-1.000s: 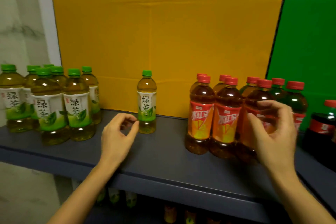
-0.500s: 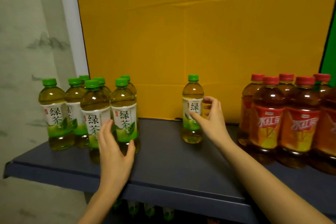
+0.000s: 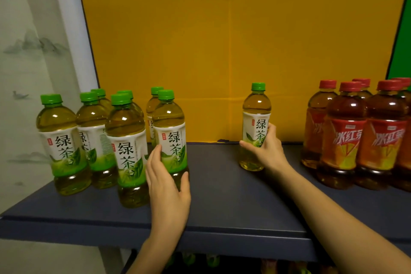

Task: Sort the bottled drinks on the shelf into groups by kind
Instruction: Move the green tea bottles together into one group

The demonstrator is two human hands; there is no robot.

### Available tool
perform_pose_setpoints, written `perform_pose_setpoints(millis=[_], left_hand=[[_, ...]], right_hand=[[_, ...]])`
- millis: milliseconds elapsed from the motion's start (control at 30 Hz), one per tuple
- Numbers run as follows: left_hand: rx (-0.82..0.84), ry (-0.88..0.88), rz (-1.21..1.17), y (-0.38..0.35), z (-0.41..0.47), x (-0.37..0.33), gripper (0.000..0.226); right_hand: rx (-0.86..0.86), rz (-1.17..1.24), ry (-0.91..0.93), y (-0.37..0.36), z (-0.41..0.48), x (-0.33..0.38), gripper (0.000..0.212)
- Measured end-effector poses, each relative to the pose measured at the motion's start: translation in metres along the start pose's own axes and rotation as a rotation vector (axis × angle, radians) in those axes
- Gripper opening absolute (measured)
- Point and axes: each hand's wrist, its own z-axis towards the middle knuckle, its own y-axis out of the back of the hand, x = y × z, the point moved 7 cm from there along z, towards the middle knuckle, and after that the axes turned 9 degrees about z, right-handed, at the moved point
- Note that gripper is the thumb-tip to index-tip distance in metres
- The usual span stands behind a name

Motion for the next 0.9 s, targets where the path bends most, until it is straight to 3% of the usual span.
perform_pose_setpoints(millis=[200,433,600,900], left_hand=[[0.066,0.028,0.030,-0.013,0.010,-0.008,0.083],[0.178,0.222,-0.005,-0.035,0.027,0.005,0.094],[0.304,0.307,-0.043,-0.046,0.050,0.021,0.073],[0.462,0.132,-0.108,-0.084,0.059,-0.006,0.069]], right_hand=[[-0.031,-0.025,-0.014,0.021,-0.002,-0.006,0.081],[-0.023,-0.026,-0.013,0.023,-0.003,-0.006,0.081],[-0.021,0.057,-0.058,0.023,-0.001,-0.009,0.082],[-0.006,0.069,-0.060,0.019,-0.004,-0.008,0.086]])
